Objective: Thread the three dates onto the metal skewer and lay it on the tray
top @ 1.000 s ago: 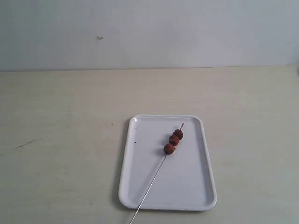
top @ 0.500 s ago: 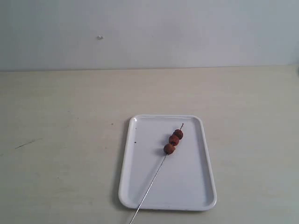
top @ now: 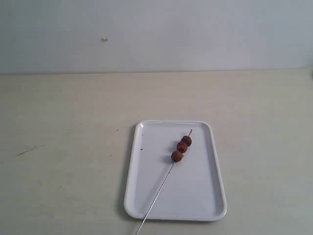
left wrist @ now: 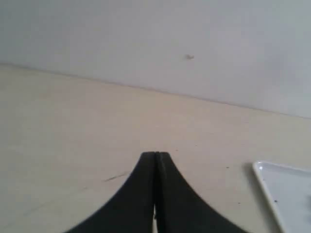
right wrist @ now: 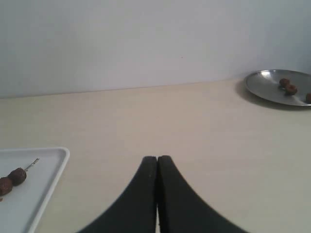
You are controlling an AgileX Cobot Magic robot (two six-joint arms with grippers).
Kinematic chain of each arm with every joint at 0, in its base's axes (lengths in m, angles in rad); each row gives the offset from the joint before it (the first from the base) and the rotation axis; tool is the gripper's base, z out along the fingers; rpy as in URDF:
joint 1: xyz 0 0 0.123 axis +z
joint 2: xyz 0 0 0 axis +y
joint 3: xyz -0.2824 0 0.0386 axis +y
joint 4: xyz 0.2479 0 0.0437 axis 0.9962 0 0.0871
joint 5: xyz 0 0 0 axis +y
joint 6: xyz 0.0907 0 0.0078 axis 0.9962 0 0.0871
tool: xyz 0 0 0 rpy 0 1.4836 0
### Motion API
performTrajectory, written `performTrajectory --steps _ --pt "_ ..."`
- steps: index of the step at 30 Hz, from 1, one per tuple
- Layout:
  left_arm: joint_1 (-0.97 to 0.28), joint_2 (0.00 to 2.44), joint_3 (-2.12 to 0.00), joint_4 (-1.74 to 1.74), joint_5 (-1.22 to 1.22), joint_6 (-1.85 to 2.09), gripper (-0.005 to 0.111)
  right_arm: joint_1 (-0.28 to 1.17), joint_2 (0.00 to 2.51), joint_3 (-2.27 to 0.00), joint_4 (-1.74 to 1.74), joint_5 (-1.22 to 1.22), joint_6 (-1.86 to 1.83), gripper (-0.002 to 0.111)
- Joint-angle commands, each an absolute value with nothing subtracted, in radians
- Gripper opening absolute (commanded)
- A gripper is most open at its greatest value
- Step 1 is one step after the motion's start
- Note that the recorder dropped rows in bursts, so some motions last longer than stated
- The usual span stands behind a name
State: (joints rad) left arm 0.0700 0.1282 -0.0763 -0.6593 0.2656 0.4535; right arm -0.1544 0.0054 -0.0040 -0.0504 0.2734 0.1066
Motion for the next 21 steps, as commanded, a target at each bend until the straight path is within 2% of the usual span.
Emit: performTrajectory --steps 1,8,21 --pt "0.073 0.119 -0.071 -0.13 0.28 -0.128 0.0 -0.159 0.0 0.0 -0.051 0.26 0.097 0.0" --pt "0.073 0.071 -0.011 0.121 0.28 -0.269 0.0 -0.159 0.0 0.0 -0.051 0.26 0.097 0.0" --pt "0.073 0.054 0.0 0.157 0.32 -0.269 0.0 -0.159 0.0 0.0 -0.051 0.256 0.097 0.0"
